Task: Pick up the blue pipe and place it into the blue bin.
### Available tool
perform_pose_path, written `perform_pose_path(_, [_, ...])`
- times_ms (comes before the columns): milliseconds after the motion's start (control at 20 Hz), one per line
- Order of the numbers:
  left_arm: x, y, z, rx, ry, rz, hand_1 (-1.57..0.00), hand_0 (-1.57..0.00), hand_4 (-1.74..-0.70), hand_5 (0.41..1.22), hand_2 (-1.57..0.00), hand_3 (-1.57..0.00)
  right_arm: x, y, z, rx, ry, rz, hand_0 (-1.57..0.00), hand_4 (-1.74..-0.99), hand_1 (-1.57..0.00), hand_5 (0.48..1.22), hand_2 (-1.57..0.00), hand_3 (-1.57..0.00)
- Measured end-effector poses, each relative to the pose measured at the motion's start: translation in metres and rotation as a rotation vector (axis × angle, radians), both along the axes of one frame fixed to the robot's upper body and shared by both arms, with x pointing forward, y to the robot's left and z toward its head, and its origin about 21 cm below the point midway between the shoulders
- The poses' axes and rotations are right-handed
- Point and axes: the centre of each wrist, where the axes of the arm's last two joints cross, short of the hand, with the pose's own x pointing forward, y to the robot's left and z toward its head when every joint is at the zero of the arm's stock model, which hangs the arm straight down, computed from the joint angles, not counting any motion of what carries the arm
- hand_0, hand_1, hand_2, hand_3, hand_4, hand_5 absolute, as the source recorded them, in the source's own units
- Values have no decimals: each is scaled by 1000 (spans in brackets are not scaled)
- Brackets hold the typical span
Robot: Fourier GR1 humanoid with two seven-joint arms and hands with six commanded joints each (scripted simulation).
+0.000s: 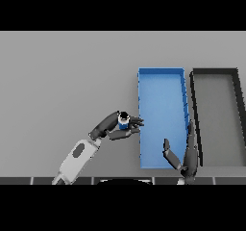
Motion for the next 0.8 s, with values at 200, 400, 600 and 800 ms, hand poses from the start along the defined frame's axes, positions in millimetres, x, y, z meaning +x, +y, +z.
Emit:
perform_pose_path(200, [-2,-5,1,-6,2,-20,-1571,-1571,-1467,1221,-1571,-1571,8,-10,25,90,143,250,1,-1228,-18,588,-117,0])
perform_pose_path(400, [-1,-5,3,3,16,-14,-1571,-1571,-1467,1221,-1571,-1571,35,-4,66,50,135,451,1,-1261,-7,560,-99,0])
perform_pose_path(600, [-1,-6,6,16,-2,-17,-1571,-1571,-1467,1221,-1571,-1571,60,13,100,-77,140,583,1,-1296,-2,556,-53,1])
perform_pose_path(800, [-1,-8,6,19,-1,-27,-1571,-1571,-1467,1221,-1571,-1571,77,36,117,-132,148,715,1,-1294,0,560,-43,1])
